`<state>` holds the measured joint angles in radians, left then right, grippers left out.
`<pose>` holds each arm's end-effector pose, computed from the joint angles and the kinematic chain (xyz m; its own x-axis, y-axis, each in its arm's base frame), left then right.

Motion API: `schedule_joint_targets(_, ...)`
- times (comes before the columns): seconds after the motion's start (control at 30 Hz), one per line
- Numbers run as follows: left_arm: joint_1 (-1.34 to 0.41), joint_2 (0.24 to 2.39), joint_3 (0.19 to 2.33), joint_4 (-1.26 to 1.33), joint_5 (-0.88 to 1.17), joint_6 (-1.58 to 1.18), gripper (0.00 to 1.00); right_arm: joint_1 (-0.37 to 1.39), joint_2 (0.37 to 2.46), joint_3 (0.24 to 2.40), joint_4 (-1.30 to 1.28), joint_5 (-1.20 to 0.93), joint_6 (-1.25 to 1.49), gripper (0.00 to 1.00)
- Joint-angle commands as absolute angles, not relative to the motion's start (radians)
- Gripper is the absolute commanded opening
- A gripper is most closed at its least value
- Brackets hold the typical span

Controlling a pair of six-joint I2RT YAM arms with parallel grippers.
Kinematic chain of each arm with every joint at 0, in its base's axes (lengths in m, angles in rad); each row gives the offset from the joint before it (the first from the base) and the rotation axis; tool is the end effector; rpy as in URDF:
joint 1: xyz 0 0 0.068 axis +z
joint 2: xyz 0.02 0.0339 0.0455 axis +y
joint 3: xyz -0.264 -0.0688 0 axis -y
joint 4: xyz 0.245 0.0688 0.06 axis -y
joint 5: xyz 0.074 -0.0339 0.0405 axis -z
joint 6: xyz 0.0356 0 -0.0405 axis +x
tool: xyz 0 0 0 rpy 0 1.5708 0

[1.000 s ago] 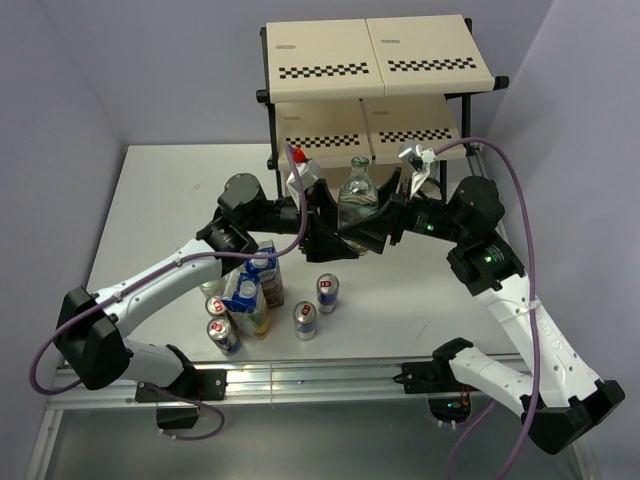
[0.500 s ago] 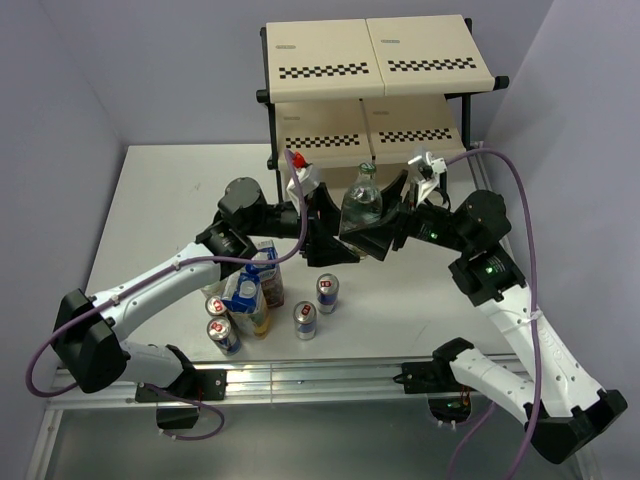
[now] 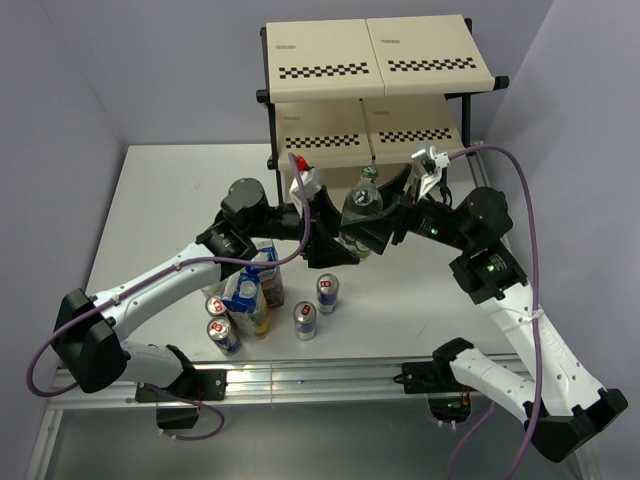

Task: Place and organize the beverage onto the shelf
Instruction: Adjust the drink at the center of the board.

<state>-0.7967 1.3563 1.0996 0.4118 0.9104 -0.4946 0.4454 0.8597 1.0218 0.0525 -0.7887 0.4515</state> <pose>0.1971 -0.2418 0.3821 -0.3721 -0.0359 -0.9275 0.9174 -0.1661 -0.3616 0.1485 0.0989 0.4334 -0.2325 0.2298 -0.9451 -0.9199 0.2635 0.2904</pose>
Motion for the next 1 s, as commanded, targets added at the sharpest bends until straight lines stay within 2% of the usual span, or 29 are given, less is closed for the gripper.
schedule_joint_targets(0.0, -0.799, 1.333, 1.104, 0.421, 0.882, -0.454, 0.0, 0.449, 0.856, 1.121, 0.115, -0.736, 0.434, 0.86)
schedule_joint_targets(0.37, -0.798, 1.324, 1.12, 0.299, 0.85, -0.356, 0.0, 0.449, 0.856, 1.212, -0.052, -0.73, 0.365, 0.77)
schedule_joint_targets(0.7, -0.798, 1.324, 1.1, 0.307, 0.848, -0.353, 0.0, 0.439, 0.841, 1.226, -0.101, -0.68, 0.336, 0.8)
schedule_joint_targets(0.9, -0.796, 1.321, 1.085, 0.311, 0.835, -0.351, 0.0, 0.437, 0.845, 1.233, -0.118, -0.673, 0.33, 0.69)
schedule_joint_targets(0.97, -0.793, 1.322, 1.081, 0.313, 0.834, -0.351, 0.0, 0.436, 0.844, 1.235, -0.124, -0.675, 0.325, 0.58)
